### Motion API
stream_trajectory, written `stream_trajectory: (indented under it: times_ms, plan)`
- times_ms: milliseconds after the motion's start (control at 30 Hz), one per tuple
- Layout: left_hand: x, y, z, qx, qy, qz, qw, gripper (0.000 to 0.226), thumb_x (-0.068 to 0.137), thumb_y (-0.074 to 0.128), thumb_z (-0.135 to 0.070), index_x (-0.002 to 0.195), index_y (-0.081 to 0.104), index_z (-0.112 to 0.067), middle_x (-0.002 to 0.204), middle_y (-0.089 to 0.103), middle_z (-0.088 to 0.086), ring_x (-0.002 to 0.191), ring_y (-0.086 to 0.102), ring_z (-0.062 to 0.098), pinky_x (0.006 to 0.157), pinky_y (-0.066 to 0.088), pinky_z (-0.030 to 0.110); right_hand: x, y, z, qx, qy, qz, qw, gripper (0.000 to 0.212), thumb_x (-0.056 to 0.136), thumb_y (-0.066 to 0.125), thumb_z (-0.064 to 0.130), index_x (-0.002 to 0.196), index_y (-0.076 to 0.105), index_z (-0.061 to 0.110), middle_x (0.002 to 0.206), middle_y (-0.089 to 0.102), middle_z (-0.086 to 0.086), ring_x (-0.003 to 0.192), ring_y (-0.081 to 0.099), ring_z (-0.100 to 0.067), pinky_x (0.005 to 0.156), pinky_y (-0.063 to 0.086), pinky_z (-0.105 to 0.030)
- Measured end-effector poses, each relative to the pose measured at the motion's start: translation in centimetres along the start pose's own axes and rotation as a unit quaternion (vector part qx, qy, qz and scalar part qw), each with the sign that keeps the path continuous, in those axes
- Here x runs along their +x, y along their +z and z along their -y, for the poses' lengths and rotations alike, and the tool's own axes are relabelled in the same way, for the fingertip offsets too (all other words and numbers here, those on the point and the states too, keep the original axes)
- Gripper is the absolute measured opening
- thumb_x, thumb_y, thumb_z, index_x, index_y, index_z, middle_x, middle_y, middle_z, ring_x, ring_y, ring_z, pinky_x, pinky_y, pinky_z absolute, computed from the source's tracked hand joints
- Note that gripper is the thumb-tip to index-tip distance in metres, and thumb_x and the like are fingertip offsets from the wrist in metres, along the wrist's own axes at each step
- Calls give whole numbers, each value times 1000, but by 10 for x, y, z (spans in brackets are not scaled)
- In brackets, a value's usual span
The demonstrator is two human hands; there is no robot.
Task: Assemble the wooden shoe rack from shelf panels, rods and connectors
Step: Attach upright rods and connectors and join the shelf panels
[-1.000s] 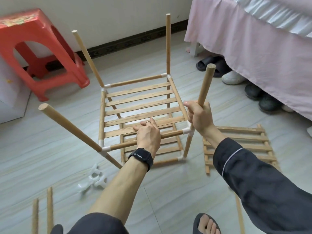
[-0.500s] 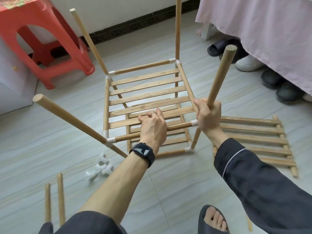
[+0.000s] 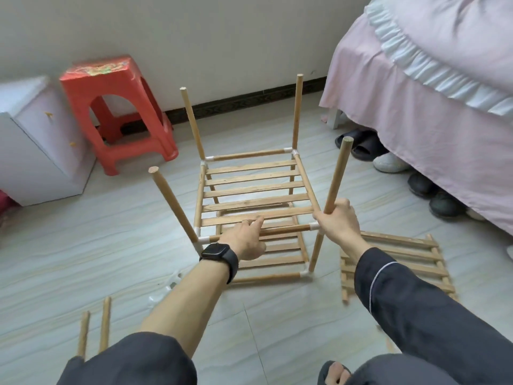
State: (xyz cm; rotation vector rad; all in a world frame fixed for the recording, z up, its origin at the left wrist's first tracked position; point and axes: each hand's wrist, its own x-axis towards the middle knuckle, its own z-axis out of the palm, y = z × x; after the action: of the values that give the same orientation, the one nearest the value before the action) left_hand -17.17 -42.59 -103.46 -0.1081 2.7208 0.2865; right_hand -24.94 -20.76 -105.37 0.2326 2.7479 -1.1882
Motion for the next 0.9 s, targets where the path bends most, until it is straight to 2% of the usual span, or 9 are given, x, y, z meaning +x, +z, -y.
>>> stream_trajectory:
  times_ms: [67, 100, 200, 300, 433, 633, 733, 833, 900]
  plan:
    - [-16, -17, 13, -16, -9, 7, 1000, 68, 97, 49, -31, 159, 21, -30, 148, 50, 11, 129, 52, 32, 103, 48, 44, -17, -10, 2, -96, 38, 31, 994, 75, 86, 68, 47, 138, 36, 4, 131, 53, -16, 118, 57, -37, 89, 51, -43]
    - [-24, -26, 20, -13, -13, 10, 1000, 62, 98, 48, -32, 157, 29, -26, 147, 52, 10, 130, 51, 31, 105, 47, 44, -27, -15, 6, -140, 44, 60, 987, 75, 87, 66, 47, 139, 36, 2, 130, 56, -16, 116, 59, -36, 86, 51, -41]
    - [-50, -47, 43, -7, -40, 18, 999, 51, 98, 47, -31, 148, 47, -22, 146, 54, 8, 131, 51, 29, 108, 45, 41, -51, -26, 32, -236, -23, 207, 949, 41, 91, 61, 44, 113, 62, 9, 104, 70, -7, 92, 70, -22, 78, 59, -36]
    - [-74, -60, 69, 13, -64, 19, 998, 41, 99, 48, -34, 134, 60, -18, 135, 61, 7, 120, 57, 27, 98, 48, 36, -79, -25, 80, -295, -103, 309, 898, 31, 95, 61, 43, 100, 67, 13, 96, 71, -2, 82, 68, -13, 60, 52, -24]
    - [-107, -68, 106, 4, -90, 20, 996, 41, 100, 48, -38, 134, 62, -20, 135, 61, 3, 122, 55, 24, 99, 46, 35, -112, -1, 146, -399, -249, 282, 836, 34, 96, 55, 41, 111, 70, 14, 104, 71, -4, 97, 66, -22, 86, 58, -38]
    - [-157, -50, 181, -28, -167, 12, 986, 39, 98, 47, -28, 130, 63, -12, 135, 62, 7, 124, 55, 28, 104, 46, 38, -151, 75, 198, -360, -339, 287, 820, 36, 96, 56, 48, 109, 70, 18, 86, 61, 6, 83, 60, -14, 68, 50, -30]
    - [-181, -22, 222, -68, -205, 20, 976, 36, 98, 47, -25, 123, 65, -7, 135, 62, 11, 121, 56, 29, 102, 46, 35, -166, 120, 197, -369, -355, 313, 800, 40, 94, 51, 48, 108, 70, 16, 96, 68, -1, 87, 63, -19, 65, 52, -32]
    - [-201, 19, 258, -114, -236, 35, 964, 19, 97, 47, -21, 103, 60, -9, 139, 60, 15, 108, 55, 26, 100, 44, 34, -178, 165, 179, -374, -350, 364, 778, 34, 93, 50, 48, 104, 66, 21, 99, 66, -1, 88, 60, -20, 59, 42, -30]
    - [-207, 50, 278, -150, -247, 54, 956, 12, 98, 45, -19, 102, 56, -15, 154, 45, 16, 120, 50, 23, 109, 36, 35, -182, 194, 162, -382, -338, 390, 766, 26, 93, 50, 44, 101, 62, 23, 103, 65, -3, 90, 57, -21, 60, 39, -29]
